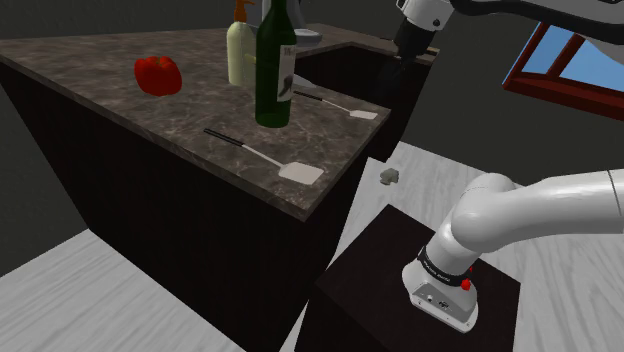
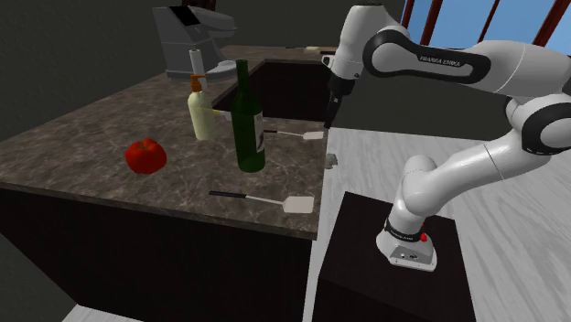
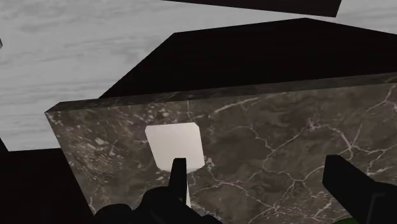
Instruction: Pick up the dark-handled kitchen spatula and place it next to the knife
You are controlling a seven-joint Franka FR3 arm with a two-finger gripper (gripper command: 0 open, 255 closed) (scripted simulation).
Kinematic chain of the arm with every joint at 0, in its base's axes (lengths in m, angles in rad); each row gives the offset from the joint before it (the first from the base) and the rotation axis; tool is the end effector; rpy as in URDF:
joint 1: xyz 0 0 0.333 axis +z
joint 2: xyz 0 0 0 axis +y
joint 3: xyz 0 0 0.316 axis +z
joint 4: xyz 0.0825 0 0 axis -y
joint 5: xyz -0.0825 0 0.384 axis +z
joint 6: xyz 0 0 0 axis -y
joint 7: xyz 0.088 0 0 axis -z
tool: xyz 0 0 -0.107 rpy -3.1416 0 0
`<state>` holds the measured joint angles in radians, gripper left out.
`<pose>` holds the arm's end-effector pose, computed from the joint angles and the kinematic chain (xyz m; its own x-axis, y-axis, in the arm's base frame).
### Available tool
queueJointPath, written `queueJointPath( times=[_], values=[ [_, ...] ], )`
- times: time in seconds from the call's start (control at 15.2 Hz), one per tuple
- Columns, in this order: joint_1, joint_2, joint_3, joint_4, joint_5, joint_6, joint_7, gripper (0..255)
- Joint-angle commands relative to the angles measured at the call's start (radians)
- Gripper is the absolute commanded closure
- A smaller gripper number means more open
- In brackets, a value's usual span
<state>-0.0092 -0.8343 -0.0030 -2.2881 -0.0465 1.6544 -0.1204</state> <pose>0.3005 -0.0087 0.6459 0.9748 0.1125 0.1925 0.1012 -0.9926 0.0676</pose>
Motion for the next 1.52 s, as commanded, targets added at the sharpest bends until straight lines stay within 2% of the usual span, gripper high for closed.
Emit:
queueJointPath(
  times=[0.0, 0.79, 1.45],
  values=[
    [0.000, 0.000, 0.000, 0.000, 0.000, 0.000, 0.000, 0],
    [0.071, 0.236, 0.229, 0.123, 0.120, 0.056, 0.226, 0],
    [0.103, 0.517, 0.414, 0.335, 0.133, 0.086, 0.423, 0]
  ],
)
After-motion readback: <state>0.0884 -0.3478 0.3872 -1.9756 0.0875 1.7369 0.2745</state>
